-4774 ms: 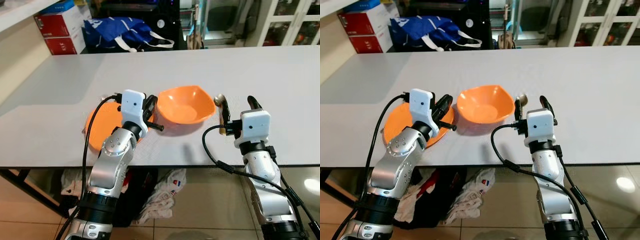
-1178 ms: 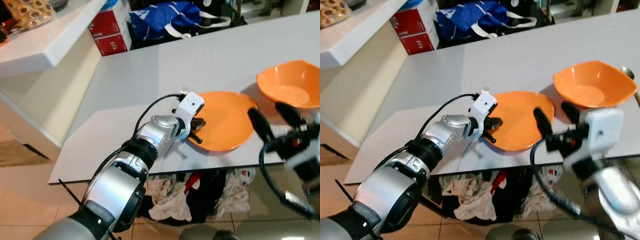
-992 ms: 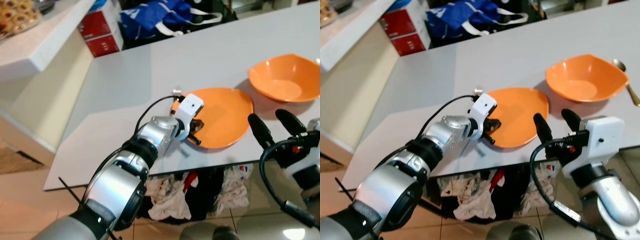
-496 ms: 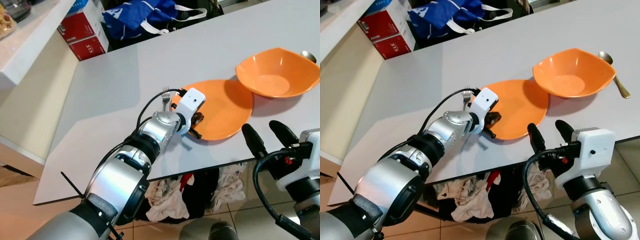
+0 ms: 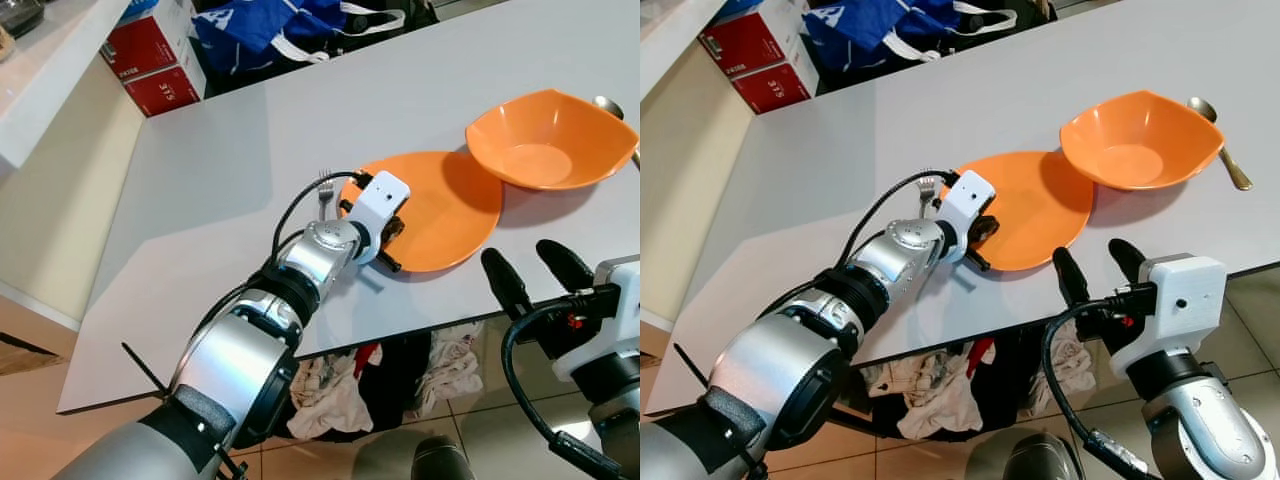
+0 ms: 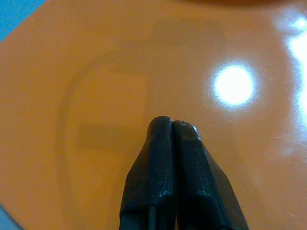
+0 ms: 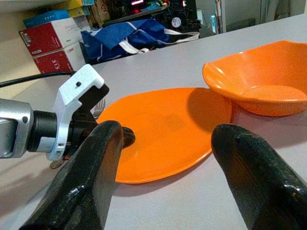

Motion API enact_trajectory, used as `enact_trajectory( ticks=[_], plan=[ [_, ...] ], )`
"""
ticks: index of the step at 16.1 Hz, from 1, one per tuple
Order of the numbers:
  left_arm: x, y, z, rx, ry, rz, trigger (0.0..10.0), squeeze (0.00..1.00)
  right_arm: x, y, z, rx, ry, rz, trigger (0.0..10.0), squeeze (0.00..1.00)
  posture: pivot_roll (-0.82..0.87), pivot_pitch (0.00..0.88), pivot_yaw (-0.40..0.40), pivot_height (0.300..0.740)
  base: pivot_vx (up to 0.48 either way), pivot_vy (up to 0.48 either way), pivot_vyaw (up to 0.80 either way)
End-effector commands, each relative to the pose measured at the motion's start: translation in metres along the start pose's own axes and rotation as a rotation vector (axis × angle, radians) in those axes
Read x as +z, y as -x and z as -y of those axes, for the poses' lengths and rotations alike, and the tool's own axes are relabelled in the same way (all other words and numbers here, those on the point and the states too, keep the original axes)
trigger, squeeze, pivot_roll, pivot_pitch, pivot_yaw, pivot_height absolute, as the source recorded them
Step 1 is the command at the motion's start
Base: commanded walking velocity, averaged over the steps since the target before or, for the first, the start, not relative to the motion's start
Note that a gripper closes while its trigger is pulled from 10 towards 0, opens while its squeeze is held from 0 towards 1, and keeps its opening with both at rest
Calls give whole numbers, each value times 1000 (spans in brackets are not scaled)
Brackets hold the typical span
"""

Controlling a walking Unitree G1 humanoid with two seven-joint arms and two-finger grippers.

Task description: Setting the table

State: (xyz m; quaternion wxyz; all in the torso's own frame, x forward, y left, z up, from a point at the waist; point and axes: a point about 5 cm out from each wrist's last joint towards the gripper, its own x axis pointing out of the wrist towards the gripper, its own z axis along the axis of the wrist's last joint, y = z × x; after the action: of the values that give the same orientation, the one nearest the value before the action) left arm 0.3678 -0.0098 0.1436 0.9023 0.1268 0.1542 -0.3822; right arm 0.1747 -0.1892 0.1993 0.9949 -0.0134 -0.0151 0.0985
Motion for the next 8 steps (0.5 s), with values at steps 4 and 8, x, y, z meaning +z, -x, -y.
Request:
enact_trajectory(
  ticks=[4, 8],
  plan=[
    [-11, -1, 2, 8, 1, -47, 10000, 0, -5, 0, -4, 22, -12, -25, 10000, 0, -496, 117, 289, 736, 0, 0, 0],
    [-4, 2, -7, 57, -33, -7, 10000, 0, -7, -2, -3, 29, -12, -32, 10000, 0, -487, 102, 282, 736, 0, 0, 0]
  ],
)
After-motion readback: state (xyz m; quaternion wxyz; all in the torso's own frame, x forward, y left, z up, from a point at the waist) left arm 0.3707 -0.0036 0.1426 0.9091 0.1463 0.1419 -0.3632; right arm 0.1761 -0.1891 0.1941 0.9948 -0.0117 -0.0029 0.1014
